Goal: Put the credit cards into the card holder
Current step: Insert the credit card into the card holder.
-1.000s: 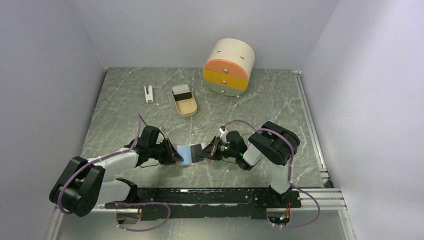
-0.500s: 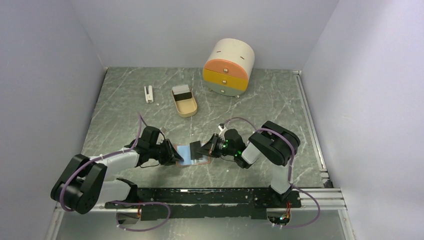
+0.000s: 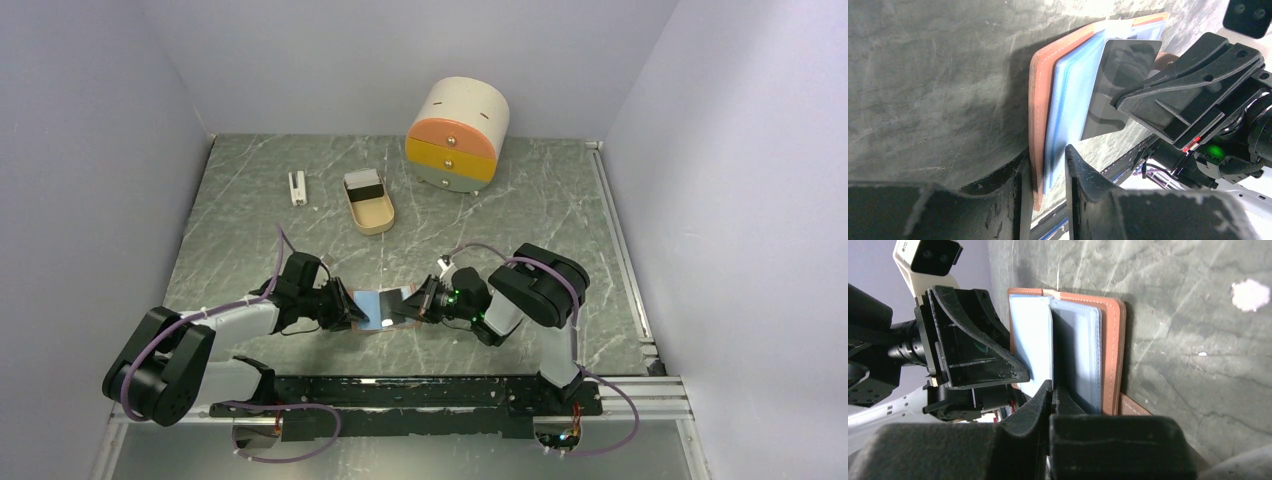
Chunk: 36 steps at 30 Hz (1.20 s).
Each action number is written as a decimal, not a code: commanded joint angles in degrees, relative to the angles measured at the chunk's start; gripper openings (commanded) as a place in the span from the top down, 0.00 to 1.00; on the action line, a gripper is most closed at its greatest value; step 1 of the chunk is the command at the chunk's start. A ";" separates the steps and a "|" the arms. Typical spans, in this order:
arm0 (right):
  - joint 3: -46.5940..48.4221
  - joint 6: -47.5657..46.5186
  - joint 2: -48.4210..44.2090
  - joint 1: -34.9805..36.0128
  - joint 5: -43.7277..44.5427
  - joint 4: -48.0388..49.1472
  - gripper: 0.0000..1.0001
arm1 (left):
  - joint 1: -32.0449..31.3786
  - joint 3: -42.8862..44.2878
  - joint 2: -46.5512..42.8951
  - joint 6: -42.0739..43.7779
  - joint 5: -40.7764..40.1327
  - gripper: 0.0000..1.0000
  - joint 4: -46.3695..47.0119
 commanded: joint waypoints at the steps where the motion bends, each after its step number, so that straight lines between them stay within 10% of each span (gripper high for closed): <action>1: -1.31 -0.35 2.03 0.53 -1.66 -1.93 1.00 | 0.23 -0.39 -0.38 0.47 -0.60 0.67 -0.76; 36: -4.76 -4.03 -2.51 -0.90 -3.55 -7.11 0.98 | -6.20 0.91 17.43 -6.01 11.50 0.77 27.16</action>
